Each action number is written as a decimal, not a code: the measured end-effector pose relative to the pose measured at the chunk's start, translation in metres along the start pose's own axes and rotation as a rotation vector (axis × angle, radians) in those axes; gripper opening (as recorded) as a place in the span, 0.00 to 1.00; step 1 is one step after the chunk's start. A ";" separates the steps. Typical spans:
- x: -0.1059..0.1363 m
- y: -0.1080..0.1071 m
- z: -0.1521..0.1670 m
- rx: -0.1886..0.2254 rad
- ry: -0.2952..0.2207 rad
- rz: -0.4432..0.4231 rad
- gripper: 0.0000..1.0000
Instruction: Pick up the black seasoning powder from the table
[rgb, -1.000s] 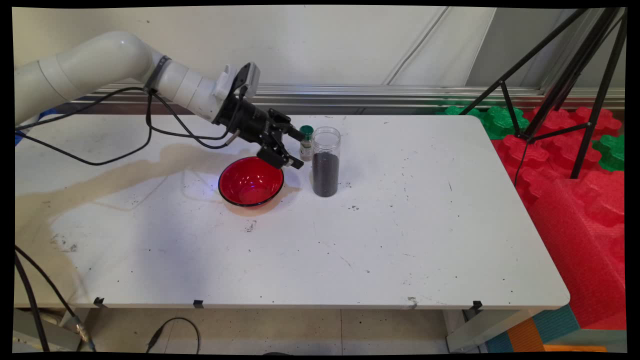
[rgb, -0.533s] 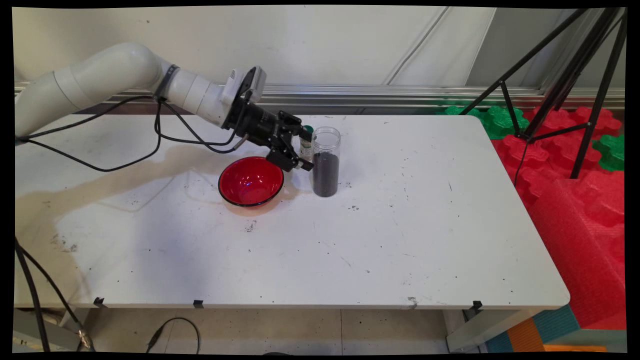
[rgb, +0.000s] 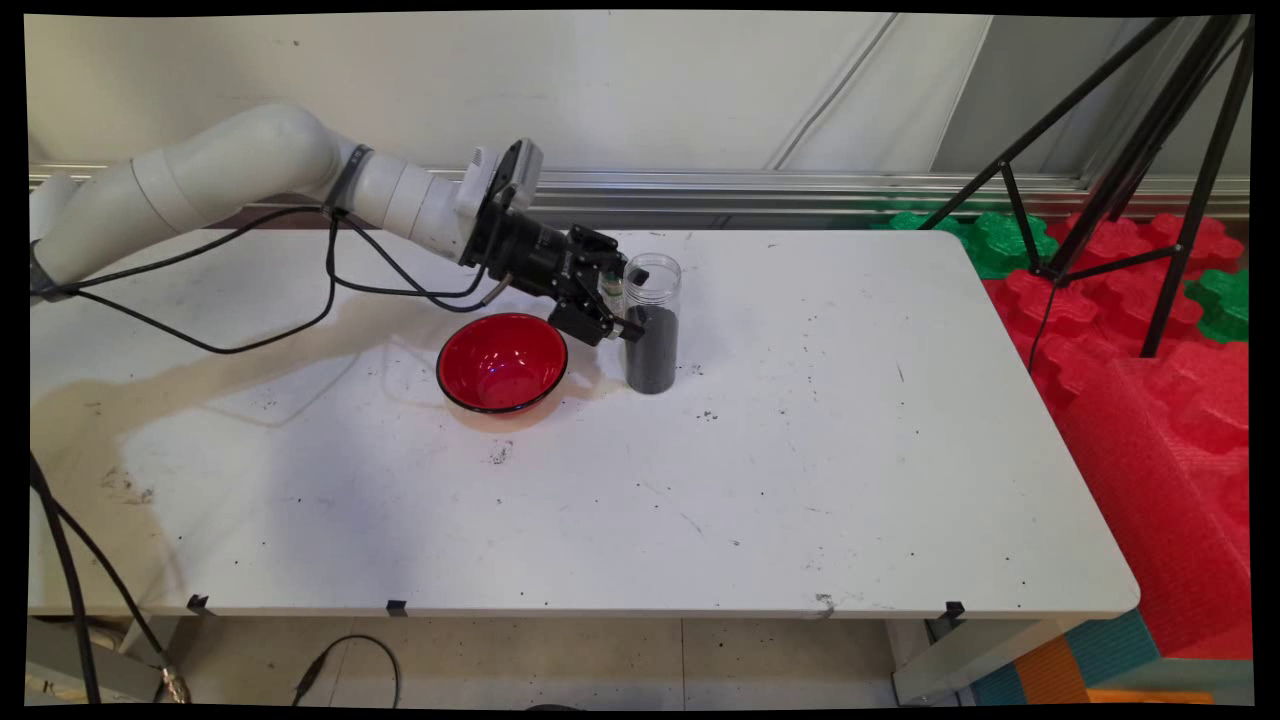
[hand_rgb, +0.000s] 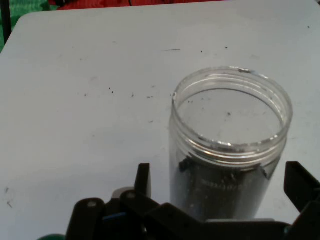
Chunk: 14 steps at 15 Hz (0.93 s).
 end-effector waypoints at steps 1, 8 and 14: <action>-0.001 0.000 0.001 0.000 0.004 -0.001 1.00; -0.004 0.000 0.010 -0.001 0.025 -0.003 1.00; -0.006 0.002 0.014 -0.002 0.038 -0.003 1.00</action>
